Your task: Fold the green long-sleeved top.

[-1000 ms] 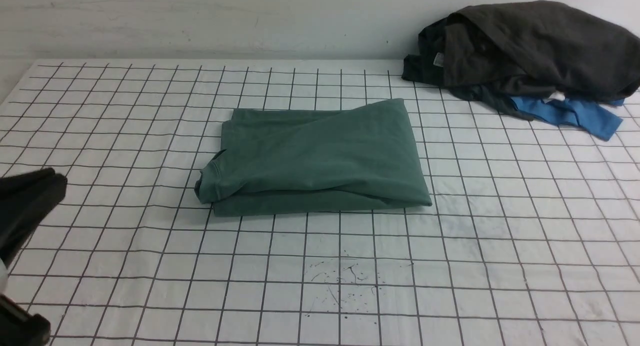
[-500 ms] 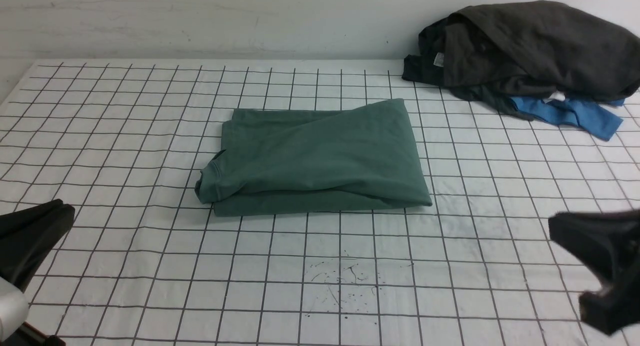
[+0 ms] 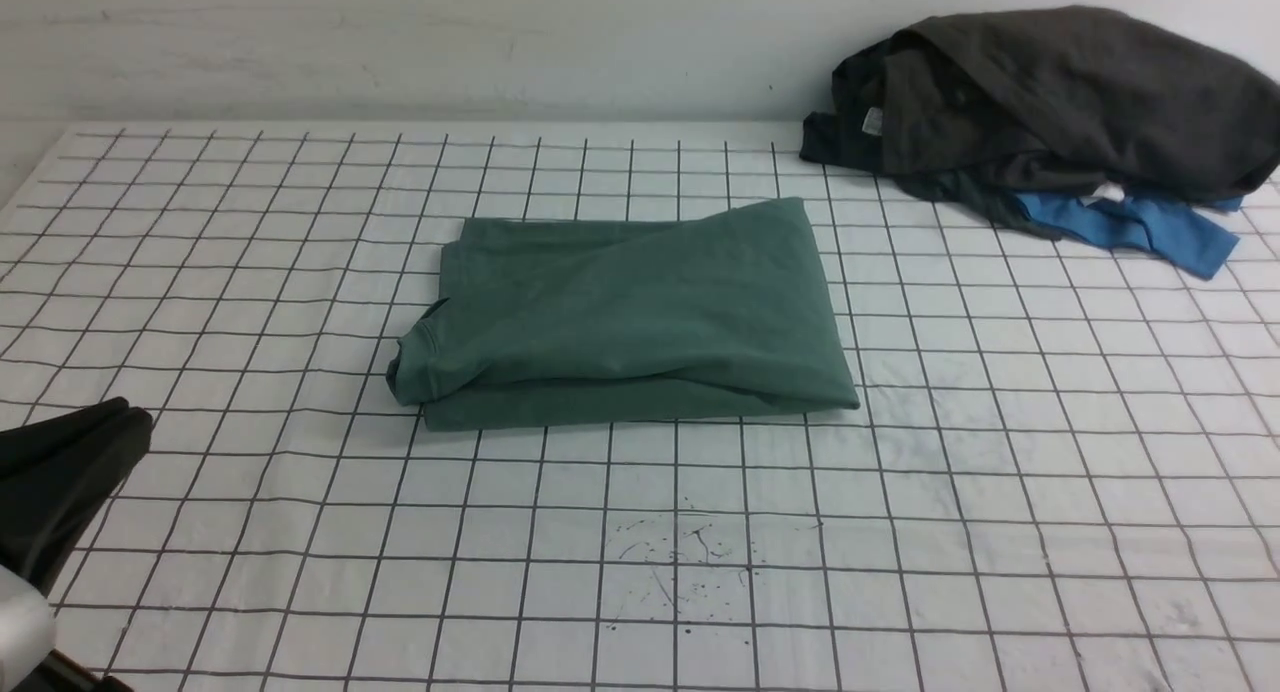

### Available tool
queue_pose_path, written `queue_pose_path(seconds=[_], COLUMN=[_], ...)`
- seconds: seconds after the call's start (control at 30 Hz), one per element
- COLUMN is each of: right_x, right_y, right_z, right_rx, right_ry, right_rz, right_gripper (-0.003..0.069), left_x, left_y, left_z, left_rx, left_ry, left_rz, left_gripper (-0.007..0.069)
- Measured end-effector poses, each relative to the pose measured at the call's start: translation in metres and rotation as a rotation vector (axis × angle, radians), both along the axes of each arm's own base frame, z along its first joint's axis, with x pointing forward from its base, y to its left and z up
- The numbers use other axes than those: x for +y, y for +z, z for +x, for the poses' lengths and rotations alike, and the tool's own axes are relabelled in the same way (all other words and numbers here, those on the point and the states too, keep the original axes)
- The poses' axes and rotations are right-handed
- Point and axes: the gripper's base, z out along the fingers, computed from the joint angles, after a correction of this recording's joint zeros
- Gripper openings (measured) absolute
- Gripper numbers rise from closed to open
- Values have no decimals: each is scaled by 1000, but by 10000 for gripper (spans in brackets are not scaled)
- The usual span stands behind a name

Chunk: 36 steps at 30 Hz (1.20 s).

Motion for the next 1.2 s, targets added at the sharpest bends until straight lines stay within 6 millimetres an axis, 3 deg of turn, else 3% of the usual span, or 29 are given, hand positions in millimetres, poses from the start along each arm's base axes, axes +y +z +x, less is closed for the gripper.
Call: queue_pose_path(seconds=[0.13, 0.37, 0.57, 0.77, 0.93, 1.2], right_x=[1, 1, -11, -17, -19, -21], right_y=[4, -19, -62, -111, -120, -123], right_z=[2, 16, 34, 45, 44, 43], right_rx=[8, -5, 14, 119, 191, 236], right_ry=[0, -115, -435, -549, -560, -573], right_rz=[-19, -45, -146, -160, -252, -241], right_gripper=[-14, -14, -14, -14, -14, -14], left_x=[0, -1, -1, -1, -1, -2], left_y=[-1, -2, -2, -2, -2, -4], left_z=[0, 0, 0, 0, 0, -1], left_rx=[8, 25, 25, 26, 28, 43], left_ry=[-3, -11, -11, -11, -12, -19], left_rz=[-10, -8, -8, -7, -7, -2], left_gripper=[-7, -7, -7, -7, -7, -7])
